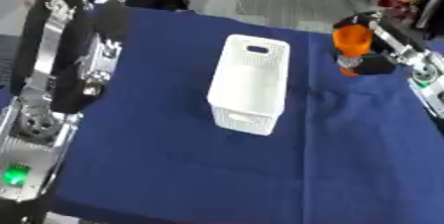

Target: Pick up objects on the table and place them in the box.

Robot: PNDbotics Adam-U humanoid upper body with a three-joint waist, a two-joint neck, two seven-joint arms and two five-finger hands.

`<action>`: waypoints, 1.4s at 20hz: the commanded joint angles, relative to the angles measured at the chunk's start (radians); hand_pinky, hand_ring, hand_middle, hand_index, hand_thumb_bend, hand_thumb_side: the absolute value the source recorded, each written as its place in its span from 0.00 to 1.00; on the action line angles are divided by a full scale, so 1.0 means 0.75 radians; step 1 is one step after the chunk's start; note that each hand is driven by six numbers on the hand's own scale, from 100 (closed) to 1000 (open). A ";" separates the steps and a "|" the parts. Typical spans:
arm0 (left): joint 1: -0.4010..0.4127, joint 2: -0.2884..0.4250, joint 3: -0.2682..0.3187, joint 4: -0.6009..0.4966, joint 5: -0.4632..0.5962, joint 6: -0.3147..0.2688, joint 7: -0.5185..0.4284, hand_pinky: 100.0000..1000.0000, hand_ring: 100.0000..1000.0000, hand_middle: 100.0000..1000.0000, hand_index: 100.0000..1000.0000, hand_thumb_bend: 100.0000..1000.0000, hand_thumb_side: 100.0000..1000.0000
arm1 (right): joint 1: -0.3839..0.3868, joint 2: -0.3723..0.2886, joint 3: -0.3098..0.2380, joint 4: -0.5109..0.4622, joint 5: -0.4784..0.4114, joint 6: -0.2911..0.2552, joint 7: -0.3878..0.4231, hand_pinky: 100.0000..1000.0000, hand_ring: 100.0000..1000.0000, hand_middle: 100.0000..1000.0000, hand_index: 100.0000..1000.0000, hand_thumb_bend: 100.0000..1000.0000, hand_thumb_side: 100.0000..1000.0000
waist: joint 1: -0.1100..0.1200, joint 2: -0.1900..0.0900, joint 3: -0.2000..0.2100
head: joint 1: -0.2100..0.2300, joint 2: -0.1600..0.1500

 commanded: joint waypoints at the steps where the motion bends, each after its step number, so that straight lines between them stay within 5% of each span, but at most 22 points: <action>1: -0.009 0.032 0.017 -0.019 -0.005 0.003 0.012 1.00 0.87 0.97 0.86 0.05 0.81 | -0.044 -0.061 0.005 -0.062 -0.101 0.016 0.040 0.00 0.00 0.00 0.00 0.00 0.30 | -0.001 -0.027 0.000 | 0.029 0.010; 9: -0.031 0.022 0.007 -0.019 0.001 -0.001 0.007 1.00 0.87 0.97 0.86 0.06 0.81 | -0.094 -0.050 0.051 -0.095 -0.275 0.020 0.109 0.00 0.00 0.00 0.00 0.00 0.32 | -0.009 -0.022 0.018 | 0.042 0.031; 28: -0.120 -0.035 -0.006 -0.019 0.038 -0.007 -0.015 1.00 0.87 0.97 0.87 0.07 0.81 | -0.153 0.021 0.075 -0.057 -0.353 -0.025 0.112 0.00 0.00 0.00 0.01 0.00 0.34 | -0.033 0.019 0.116 | 0.037 0.010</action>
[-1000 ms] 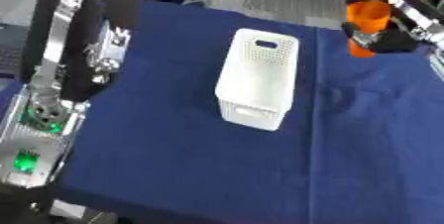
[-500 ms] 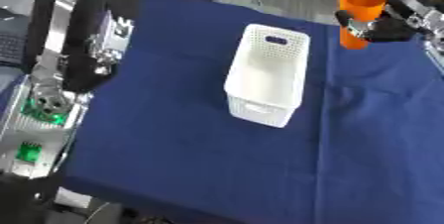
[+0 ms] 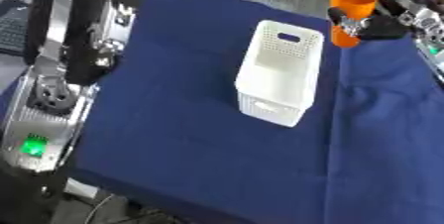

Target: Pick up objects on the table and place them in the box.

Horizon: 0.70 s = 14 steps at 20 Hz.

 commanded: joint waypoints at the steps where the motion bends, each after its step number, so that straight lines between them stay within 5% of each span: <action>1: -0.026 0.003 0.001 -0.019 0.010 -0.001 -0.006 1.00 0.87 0.97 0.87 0.07 0.81 | -0.044 -0.008 -0.016 -0.001 -0.014 0.000 -0.008 0.00 0.00 0.00 0.01 0.00 0.34 | 0.002 -0.015 0.007 | 0.002 -0.013; 14: -0.079 -0.021 0.013 -0.019 0.013 0.005 0.009 1.00 0.87 0.97 0.88 0.08 0.80 | -0.059 0.001 -0.027 0.017 0.030 -0.027 -0.019 0.00 0.00 0.00 0.01 0.00 0.34 | -0.026 -0.005 0.078 | 0.150 0.028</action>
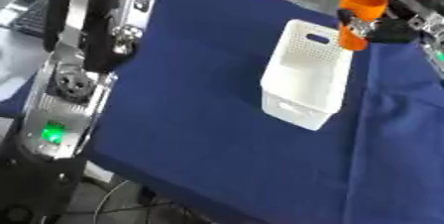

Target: Pick up objects on the table and place them in the box.

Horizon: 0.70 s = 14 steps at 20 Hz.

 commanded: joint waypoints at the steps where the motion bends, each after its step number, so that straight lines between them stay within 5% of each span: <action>1: -0.036 -0.001 0.011 -0.019 0.007 0.005 0.005 1.00 0.87 0.97 0.88 0.08 0.80 | -0.049 -0.018 -0.020 -0.008 0.035 -0.029 -0.013 0.00 0.00 0.00 0.01 0.00 0.34 | 0.002 -0.013 0.008 | 0.028 0.009; 14: -0.059 -0.020 0.016 -0.019 0.013 0.020 0.007 1.00 0.87 0.97 0.88 0.08 0.81 | -0.042 -0.016 -0.033 0.023 0.049 -0.053 -0.062 0.00 0.00 0.00 0.01 0.00 0.34 | -0.010 -0.006 0.036 | 0.031 0.030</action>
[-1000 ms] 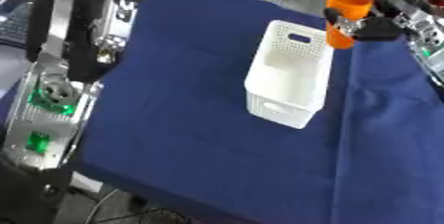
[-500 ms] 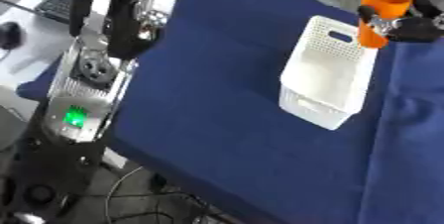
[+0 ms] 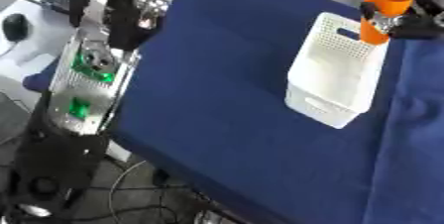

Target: Pick up objects on the table and place them in the box.

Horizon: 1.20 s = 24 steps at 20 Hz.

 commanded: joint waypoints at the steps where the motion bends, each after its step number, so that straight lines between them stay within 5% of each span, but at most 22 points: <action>1: -0.024 0.003 0.012 -0.019 0.002 0.012 0.001 1.00 0.87 0.97 0.88 0.08 0.81 | -0.034 -0.028 -0.019 -0.010 0.008 -0.003 -0.017 0.00 0.00 0.00 0.01 0.00 0.34 | 0.004 -0.015 0.003 | 0.017 0.009; 8: -0.030 -0.001 0.015 -0.019 0.003 0.014 0.004 1.00 0.87 0.97 0.88 0.09 0.81 | -0.035 -0.038 -0.023 -0.017 0.046 -0.012 -0.055 0.00 0.00 0.00 0.07 0.06 0.38 | 0.001 -0.013 0.009 | 0.020 0.011; 9: -0.031 -0.002 0.015 -0.019 0.003 0.014 0.004 1.00 0.87 0.97 0.88 0.09 0.81 | -0.034 -0.039 -0.023 -0.019 0.065 -0.017 -0.068 0.00 0.00 0.02 0.14 0.09 0.45 | 0.001 -0.013 0.010 | 0.020 0.011; 12: -0.031 -0.002 0.015 -0.019 0.003 0.015 0.004 1.00 0.87 0.97 0.88 0.09 0.81 | -0.028 -0.046 -0.024 -0.027 0.107 -0.041 -0.101 0.00 0.00 0.29 0.42 0.15 0.59 | -0.001 -0.014 0.011 | 0.024 0.011; 17: -0.032 -0.002 0.016 -0.019 0.003 0.016 0.005 1.00 0.87 0.97 0.88 0.09 0.81 | 0.006 -0.081 -0.023 -0.064 0.100 -0.069 -0.129 0.00 0.28 0.49 0.62 0.17 0.71 | -0.002 -0.015 0.012 | 0.027 0.011; 24: -0.031 -0.002 0.014 -0.019 0.002 0.015 0.004 1.00 0.87 0.97 0.88 0.09 0.81 | 0.012 -0.093 -0.025 -0.079 0.078 -0.090 -0.151 0.00 0.46 0.66 0.75 0.21 0.80 | -0.003 -0.015 0.013 | 0.030 0.010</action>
